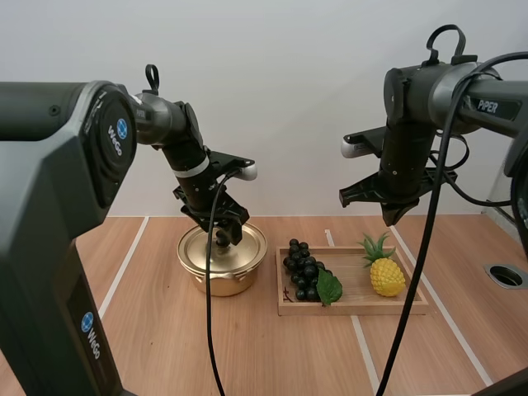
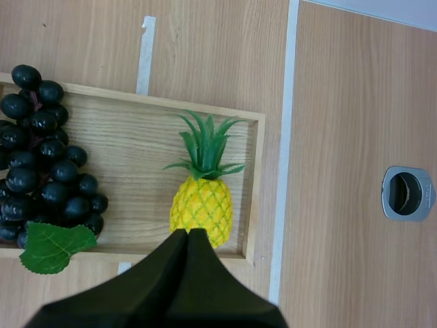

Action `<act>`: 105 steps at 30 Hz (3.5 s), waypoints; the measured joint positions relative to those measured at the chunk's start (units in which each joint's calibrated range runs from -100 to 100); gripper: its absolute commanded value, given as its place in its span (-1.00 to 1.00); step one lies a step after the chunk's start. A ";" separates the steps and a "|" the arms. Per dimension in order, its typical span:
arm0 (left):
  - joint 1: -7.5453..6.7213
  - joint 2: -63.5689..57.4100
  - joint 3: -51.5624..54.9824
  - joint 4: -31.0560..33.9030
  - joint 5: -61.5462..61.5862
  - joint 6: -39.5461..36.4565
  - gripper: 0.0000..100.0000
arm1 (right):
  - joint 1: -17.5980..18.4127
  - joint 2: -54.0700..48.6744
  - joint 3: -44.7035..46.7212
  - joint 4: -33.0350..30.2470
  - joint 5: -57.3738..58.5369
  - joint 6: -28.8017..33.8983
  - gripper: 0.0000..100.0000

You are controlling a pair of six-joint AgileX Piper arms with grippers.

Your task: Open the pot, put the pineapple inside, and close it

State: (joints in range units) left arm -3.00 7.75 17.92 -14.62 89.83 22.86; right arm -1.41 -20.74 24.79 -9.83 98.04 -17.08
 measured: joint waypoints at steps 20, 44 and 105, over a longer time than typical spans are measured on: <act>0.00 1.91 0.00 -0.10 -3.94 0.19 0.26 | 0.00 0.00 0.15 0.00 -1.13 0.00 -1.00; 0.00 1.79 0.00 -0.44 -0.93 0.38 -1.00 | 0.00 0.00 0.56 0.00 -1.71 0.00 -1.00; 0.00 -36.33 -39.52 -0.22 -0.59 1.84 -1.00 | -1.28 14.23 10.63 -1.49 -16.13 -3.78 1.00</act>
State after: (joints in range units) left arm -3.00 -28.58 -21.59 -14.84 89.24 24.70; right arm -2.68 -6.52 35.42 -11.32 81.91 -20.86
